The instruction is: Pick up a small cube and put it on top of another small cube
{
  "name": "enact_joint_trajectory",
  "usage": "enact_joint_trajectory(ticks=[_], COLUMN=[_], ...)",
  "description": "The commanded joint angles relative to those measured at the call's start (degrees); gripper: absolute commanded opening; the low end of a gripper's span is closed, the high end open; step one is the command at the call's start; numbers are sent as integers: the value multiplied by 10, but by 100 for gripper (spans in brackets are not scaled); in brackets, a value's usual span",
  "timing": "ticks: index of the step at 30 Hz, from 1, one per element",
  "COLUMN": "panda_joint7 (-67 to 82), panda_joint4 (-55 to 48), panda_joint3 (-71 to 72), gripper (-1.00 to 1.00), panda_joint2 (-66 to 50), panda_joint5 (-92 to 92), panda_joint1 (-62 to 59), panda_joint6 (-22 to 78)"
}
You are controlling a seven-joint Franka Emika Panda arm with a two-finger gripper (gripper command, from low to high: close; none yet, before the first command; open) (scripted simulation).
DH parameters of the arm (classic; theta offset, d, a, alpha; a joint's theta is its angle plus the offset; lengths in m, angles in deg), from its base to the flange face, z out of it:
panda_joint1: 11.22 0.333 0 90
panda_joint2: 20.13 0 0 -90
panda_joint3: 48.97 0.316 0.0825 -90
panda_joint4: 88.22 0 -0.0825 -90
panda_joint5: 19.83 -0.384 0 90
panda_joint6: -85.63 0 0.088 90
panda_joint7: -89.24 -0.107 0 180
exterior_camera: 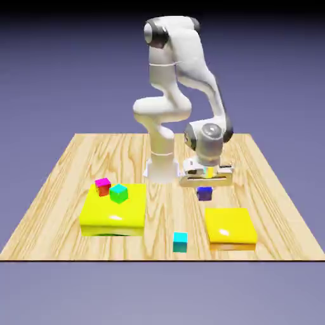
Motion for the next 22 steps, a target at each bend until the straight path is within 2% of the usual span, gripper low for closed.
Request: enact_joint_trajectory(ticks=[1, 12, 13, 18, 19, 22], panda_joint7=[0, 11, 11, 28, 28, 21], panda_joint4=[-8, -93, -93, -42, -42, -63], panda_joint3=[-21, -241, -241, -244, -244, -243], gripper=[-100, -100, -100, -100, 100, 100], panda_joint2=[10, 114, 114, 39, 39, 69], panda_joint5=[9, 90, 90, 70, 70, 78], panda_joint1=[-15, -208, -208, -204, -204, -205], panda_joint6=[18, 208, 208, 84, 84, 134])
